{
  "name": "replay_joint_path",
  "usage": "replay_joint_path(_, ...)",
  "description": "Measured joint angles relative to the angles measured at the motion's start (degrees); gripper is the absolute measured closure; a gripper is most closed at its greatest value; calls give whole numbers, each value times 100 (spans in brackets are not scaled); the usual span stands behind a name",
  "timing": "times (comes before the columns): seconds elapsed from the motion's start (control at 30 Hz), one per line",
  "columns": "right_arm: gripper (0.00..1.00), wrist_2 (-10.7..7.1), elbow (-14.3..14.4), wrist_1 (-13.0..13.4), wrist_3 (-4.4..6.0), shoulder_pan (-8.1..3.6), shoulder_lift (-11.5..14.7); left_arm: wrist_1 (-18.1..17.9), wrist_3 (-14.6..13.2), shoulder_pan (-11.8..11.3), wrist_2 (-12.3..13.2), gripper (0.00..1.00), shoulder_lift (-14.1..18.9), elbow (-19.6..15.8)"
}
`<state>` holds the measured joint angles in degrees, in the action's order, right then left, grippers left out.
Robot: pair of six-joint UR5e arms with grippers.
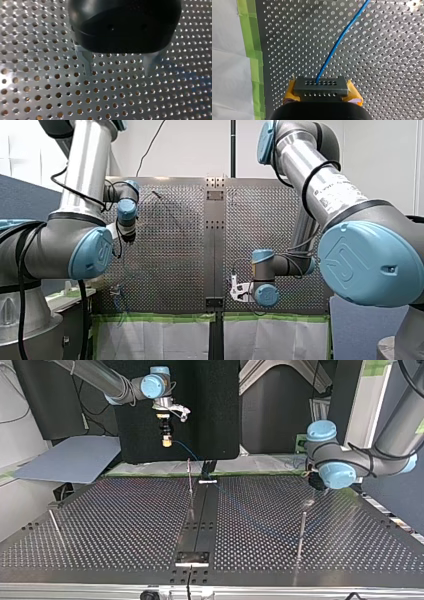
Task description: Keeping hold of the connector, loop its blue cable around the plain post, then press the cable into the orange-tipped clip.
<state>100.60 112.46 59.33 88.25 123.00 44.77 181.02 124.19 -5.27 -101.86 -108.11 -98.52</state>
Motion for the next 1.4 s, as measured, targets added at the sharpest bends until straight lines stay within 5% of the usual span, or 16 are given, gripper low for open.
replay_joint_path(0.53, 100, -2, 0, -5, 10, 22, -6, 6, -845, -27, 175, 2, 20, -14)
replay_joint_path(1.4, 100, -5, -1, 26, 7, 24, -16, -1362, 431, -321, 1541, 2, 1324, -1357)
